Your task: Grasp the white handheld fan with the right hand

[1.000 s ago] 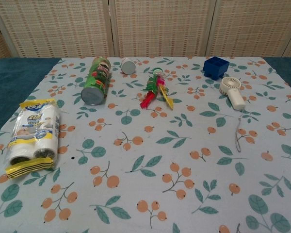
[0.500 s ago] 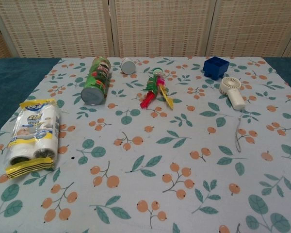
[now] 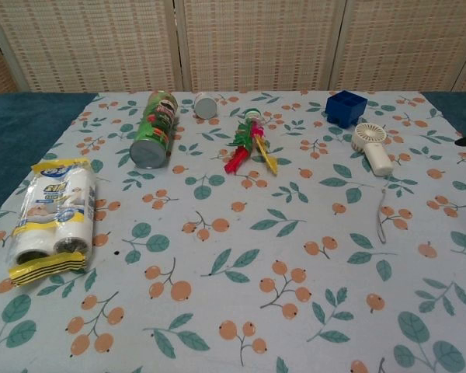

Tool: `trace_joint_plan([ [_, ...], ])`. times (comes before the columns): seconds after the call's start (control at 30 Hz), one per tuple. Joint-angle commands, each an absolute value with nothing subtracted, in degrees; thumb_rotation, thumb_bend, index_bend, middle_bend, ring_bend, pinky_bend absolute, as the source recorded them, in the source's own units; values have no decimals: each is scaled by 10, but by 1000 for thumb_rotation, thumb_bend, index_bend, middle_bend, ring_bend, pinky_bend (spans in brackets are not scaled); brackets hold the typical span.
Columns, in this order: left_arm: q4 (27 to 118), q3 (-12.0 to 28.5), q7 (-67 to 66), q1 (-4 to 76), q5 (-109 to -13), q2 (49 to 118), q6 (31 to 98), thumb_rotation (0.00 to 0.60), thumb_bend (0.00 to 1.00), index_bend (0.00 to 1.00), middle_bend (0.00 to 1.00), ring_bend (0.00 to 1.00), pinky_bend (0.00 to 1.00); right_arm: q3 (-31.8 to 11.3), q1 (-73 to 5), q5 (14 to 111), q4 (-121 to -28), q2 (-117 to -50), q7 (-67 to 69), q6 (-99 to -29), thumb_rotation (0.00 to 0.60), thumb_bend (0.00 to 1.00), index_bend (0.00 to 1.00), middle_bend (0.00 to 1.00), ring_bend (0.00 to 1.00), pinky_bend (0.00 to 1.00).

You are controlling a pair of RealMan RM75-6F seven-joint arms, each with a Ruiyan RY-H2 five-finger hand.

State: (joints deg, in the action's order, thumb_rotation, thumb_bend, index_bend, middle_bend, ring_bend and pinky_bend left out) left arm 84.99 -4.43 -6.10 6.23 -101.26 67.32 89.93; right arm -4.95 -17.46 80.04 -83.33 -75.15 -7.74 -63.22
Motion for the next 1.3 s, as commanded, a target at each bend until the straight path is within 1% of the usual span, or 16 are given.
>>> trace_joint_plan([
  [0.03,852,-44,-65,64,-1010,673,894,600,423,244,273,193,400,-97,-224,706,-862,-757,-113,-566,600,672,28,786,695,680],
  [0.13,852,-44,-65,63,-1012,673,896,600,422,244,272,193,399,-114,-245,662,-863,-770,-141,-551,600,684,28,792,696,680],
  [0.27,852,-44,-60,63,-1014,672,899,600,422,244,272,193,399,-126,-270,609,-856,-789,-180,-536,600,692,31,796,696,680],
  [0.47,852,-43,-57,64,-1011,671,894,600,422,243,273,193,399,-134,-307,546,-808,-836,-241,-539,600,717,70,808,696,668],
  [0.73,850,-42,-52,65,-1010,671,894,600,422,244,273,193,400,-139,-341,495,-746,-884,-280,-537,600,727,84,812,696,663],
  [1.3,851,-42,-54,65,-1008,671,890,600,422,243,284,194,399,-134,-365,443,-692,-912,-277,-507,600,729,85,813,697,662],
])
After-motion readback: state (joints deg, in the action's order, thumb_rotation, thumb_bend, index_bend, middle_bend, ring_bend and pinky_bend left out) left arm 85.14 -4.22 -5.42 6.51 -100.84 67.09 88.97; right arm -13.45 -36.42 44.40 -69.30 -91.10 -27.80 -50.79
